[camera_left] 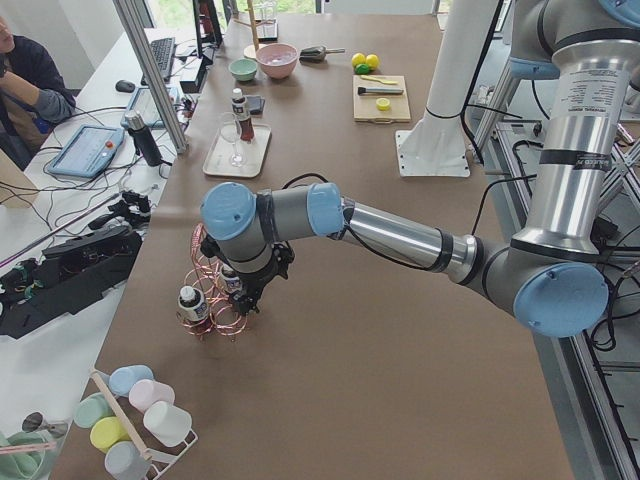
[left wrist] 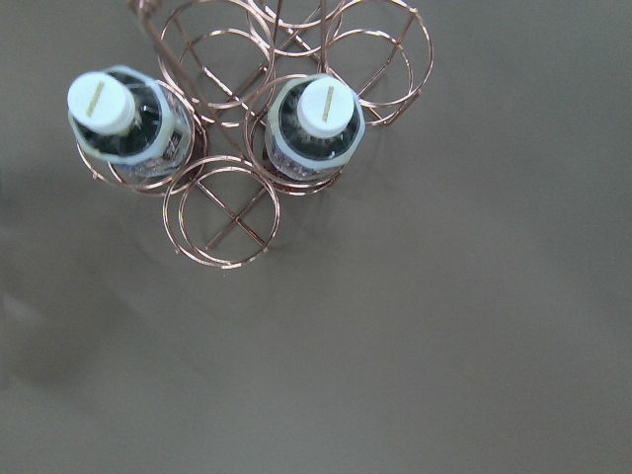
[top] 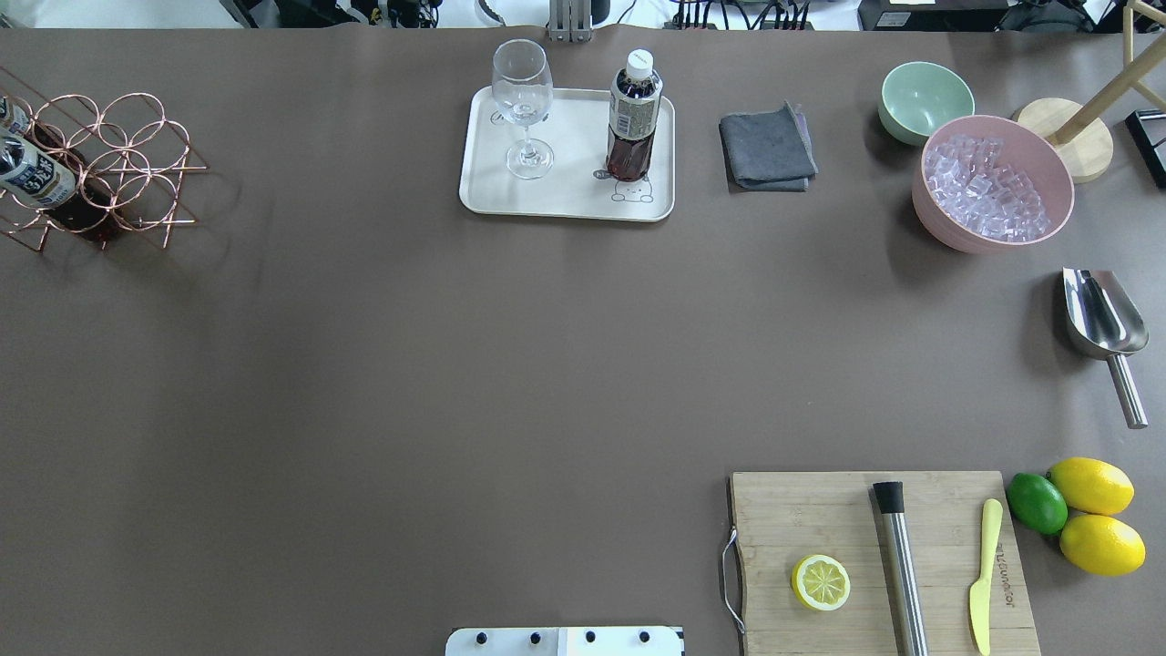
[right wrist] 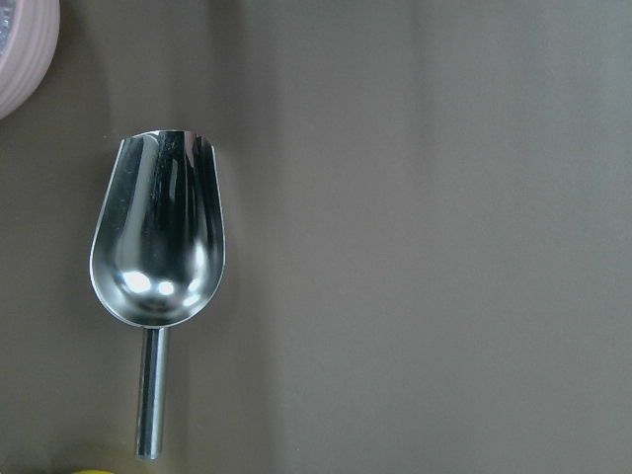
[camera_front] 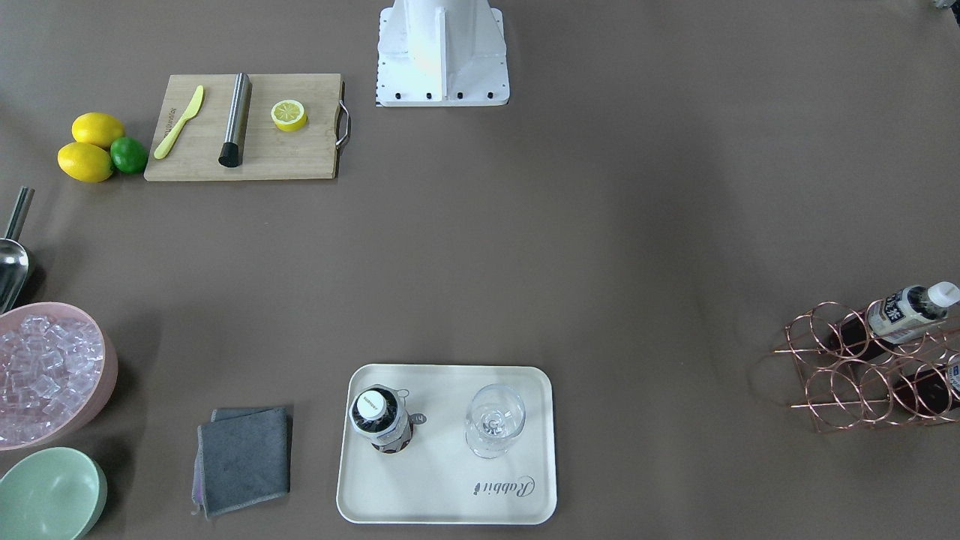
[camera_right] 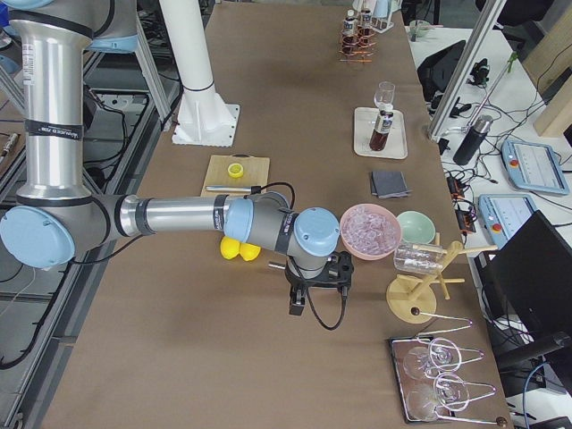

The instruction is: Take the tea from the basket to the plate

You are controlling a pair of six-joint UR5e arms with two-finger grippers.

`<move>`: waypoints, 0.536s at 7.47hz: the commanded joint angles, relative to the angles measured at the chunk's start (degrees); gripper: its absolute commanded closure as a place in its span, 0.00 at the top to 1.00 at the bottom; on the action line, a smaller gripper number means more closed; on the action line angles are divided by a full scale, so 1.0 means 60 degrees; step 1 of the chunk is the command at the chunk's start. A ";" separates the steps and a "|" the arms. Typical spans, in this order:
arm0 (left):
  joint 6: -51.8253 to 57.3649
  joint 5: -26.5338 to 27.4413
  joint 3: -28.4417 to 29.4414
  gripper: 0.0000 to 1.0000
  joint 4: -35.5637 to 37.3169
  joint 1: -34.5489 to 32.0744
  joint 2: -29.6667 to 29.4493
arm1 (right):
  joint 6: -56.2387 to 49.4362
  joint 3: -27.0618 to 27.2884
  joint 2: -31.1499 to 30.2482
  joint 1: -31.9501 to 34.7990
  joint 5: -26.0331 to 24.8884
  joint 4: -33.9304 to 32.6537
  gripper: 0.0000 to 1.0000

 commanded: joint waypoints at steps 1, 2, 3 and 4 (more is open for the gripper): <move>-0.3188 0.0042 -0.0013 0.98 -0.0001 0.0068 0.0511 | 0.0014 -0.0035 0.0013 0.0000 -0.0005 0.0000 1.00; -0.4459 0.0028 0.0016 0.98 -0.0044 0.0098 0.0643 | 0.0014 -0.0049 0.0013 0.0000 -0.0005 0.0000 1.00; -0.5211 -0.0001 -0.0013 0.98 -0.0059 0.0243 0.0790 | 0.0000 -0.0049 -0.0001 0.0000 -0.0005 0.0000 1.00; -0.5538 0.0042 0.0016 0.98 -0.0349 0.0477 0.1052 | 0.0014 -0.0035 -0.0001 0.0000 -0.0005 0.0000 1.00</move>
